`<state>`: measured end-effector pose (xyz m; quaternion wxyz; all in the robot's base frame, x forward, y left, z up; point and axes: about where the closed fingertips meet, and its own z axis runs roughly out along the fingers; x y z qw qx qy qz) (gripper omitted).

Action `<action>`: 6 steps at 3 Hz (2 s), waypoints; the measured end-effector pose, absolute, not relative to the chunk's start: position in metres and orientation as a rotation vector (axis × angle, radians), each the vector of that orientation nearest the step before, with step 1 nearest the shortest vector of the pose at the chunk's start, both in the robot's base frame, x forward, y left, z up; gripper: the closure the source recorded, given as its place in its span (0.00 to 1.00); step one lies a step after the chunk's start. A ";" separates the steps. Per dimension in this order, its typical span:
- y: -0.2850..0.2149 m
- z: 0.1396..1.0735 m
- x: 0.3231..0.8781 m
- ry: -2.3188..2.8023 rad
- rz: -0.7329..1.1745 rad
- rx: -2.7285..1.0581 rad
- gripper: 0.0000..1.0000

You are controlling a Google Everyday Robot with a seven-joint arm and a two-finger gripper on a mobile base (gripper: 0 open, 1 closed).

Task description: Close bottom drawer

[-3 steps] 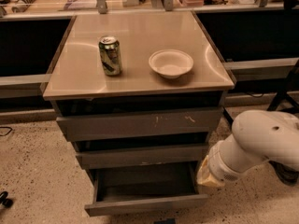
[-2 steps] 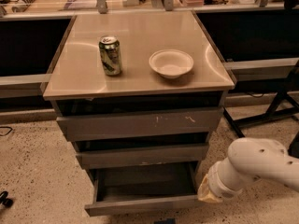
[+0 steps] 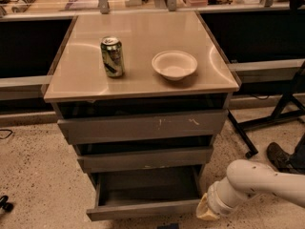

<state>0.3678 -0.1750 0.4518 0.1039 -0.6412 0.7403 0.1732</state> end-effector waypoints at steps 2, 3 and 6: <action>-0.180 0.435 0.367 2.166 0.539 -1.893 1.00; -0.187 0.388 0.380 2.105 0.543 -1.892 1.00; -0.149 0.203 0.413 2.003 0.871 -1.846 1.00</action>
Offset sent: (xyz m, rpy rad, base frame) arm -0.0007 -0.0131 -0.0409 0.0507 0.0110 0.0222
